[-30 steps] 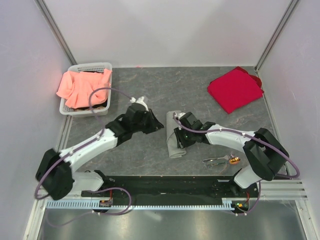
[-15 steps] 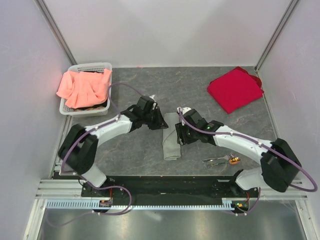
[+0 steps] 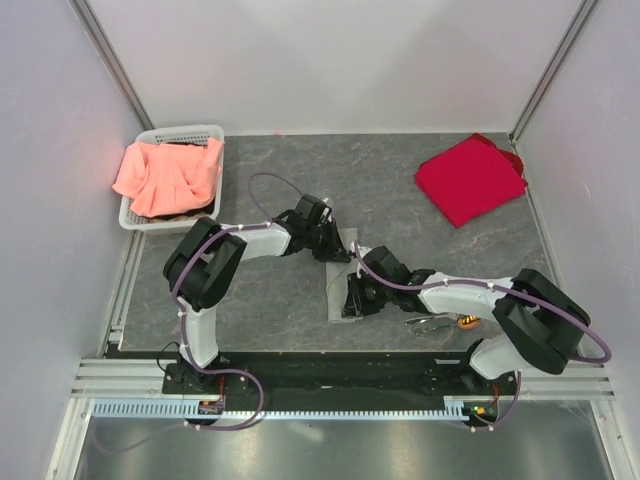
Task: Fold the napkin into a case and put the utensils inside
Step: Move the smaller rectangle folded napkin to the corner of the board.
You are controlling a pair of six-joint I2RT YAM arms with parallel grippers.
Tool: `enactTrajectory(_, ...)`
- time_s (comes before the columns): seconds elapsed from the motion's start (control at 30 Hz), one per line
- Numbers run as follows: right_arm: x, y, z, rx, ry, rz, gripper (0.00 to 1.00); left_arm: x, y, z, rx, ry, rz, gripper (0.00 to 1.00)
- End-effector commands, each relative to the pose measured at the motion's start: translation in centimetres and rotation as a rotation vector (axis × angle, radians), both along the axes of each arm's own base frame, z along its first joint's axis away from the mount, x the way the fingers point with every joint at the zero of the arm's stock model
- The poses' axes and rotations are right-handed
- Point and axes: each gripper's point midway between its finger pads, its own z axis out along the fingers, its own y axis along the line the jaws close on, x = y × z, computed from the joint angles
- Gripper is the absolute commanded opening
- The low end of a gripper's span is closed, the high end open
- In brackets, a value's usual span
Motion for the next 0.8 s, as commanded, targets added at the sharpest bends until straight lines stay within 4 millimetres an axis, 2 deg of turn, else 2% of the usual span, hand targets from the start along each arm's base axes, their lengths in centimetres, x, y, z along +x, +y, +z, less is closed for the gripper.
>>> enactTrajectory(0.0, 0.6, 0.1, -0.7, 0.005, -0.034, -0.012, 0.24, 1.5, -0.8, -0.1, -0.03, -0.015, 0.001, 0.12)
enactTrajectory(0.03, 0.5, -0.2, -0.6, -0.011, -0.032, -0.008, 0.24, 1.8, -1.1, 0.3, -0.033, -0.029, -0.008, 0.12)
enactTrajectory(0.07, 1.2, 0.4, 1.0, 0.023, -0.07, -0.013, 0.24, 1.9, -1.0, 0.4, -0.028, -0.032, -0.01, 0.12)
enactTrajectory(0.13, 1.2, 0.2, 2.0, 0.019, -0.071, -0.02, 0.24, 2.7, -1.3, 1.0, -0.034, -0.058, -0.011, 0.12)
enactTrajectory(0.17, 1.6, 0.5, 3.7, 0.053, -0.098, -0.033, 0.25, 2.4, -1.0, 0.9, -0.019, -0.041, -0.011, 0.12)
enactTrajectory(0.2, 2.1, 0.3, 4.3, 0.052, -0.121, -0.058, 0.26, 2.5, -1.0, 1.3, -0.026, -0.042, -0.015, 0.12)
enactTrajectory(0.3, 3.0, -0.1, 6.1, 0.041, -0.156, -0.1, 0.29, 2.9, -1.2, 3.9, -0.056, -0.078, -0.025, 0.14)
enactTrajectory(0.33, 3.3, -0.3, 6.5, 0.031, -0.165, -0.112, 0.3, 3.2, -1.2, 6.0, -0.081, -0.111, -0.022, 0.16)
enactTrajectory(0.4, 3.6, -0.3, 6.5, 0.024, -0.166, -0.13, 0.37, 3.4, -0.8, 8.2, -0.106, -0.138, -0.004, 0.27)
enactTrajectory(0.43, 4.1, -0.2, 6.6, 0.015, -0.176, -0.151, 0.38, 3.3, -0.2, 9.1, -0.11, -0.146, 0.017, 0.29)
enactTrajectory(0.47, 4.2, -0.3, 6.0, -0.006, -0.167, -0.161, 0.4, 3.4, 0.6, 11.5, -0.127, -0.188, 0.046, 0.3)
enactTrajectory(0.5, 4.1, -0.2, 5.8, -0.021, -0.167, -0.168, 0.41, 3.4, 1.6, 12.4, -0.11, -0.213, 0.09, 0.32)
enactTrajectory(0.53, 4.7, -0.1, 5.9, -0.039, -0.187, -0.189, 0.41, 2.7, 2.9, 12.1, -0.093, -0.208, 0.128, 0.33)
enactTrajectory(0.57, 4.8, -0.1, 5.3, -0.076, -0.192, -0.201, 0.43, 2.2, 4.2, 15.4, -0.126, -0.274, 0.167, 0.34)
enactTrajectory(0.6, 4.9, -0.5, 4.8, -0.112, -0.185, -0.229, 0.44, 1.3, 5.8, 14.2, -0.094, -0.265, 0.222, 0.36)
enactTrajectory(0.63, 5.5, -0.3, 5.1, -0.126, -0.197, -0.243, 0.45, 0.8, 6.6, 14.8, -0.097, -0.285, 0.244, 0.37)
enactTrajectory(0.67, 5.8, -0.4, 4.3, -0.162, -0.201, -0.25, 0.46, -0.4, 7.4, 17.4, -0.14, -0.343, 0.256, 0.37)
enactTrajectory(0.7, 5.8, -0.4, 4.0, -0.185, -0.2, -0.252, 0.47, -1.4, 8.2, 16.6, -0.127, -0.334, 0.263, 0.38)
enactTrajectory(0.73, 6.2, -0.1, 4.2, -0.192, -0.206, -0.266, 0.47, -2.3, 8.9, 16.6, -0.119, -0.331, 0.263, 0.38)
enactTrajectory(0.77, 6.4, -0.1, 3.6, -0.218, -0.207, -0.268, 0.49, -3.0, 9.4, 16.7, -0.115, -0.333, 0.265, 0.38)
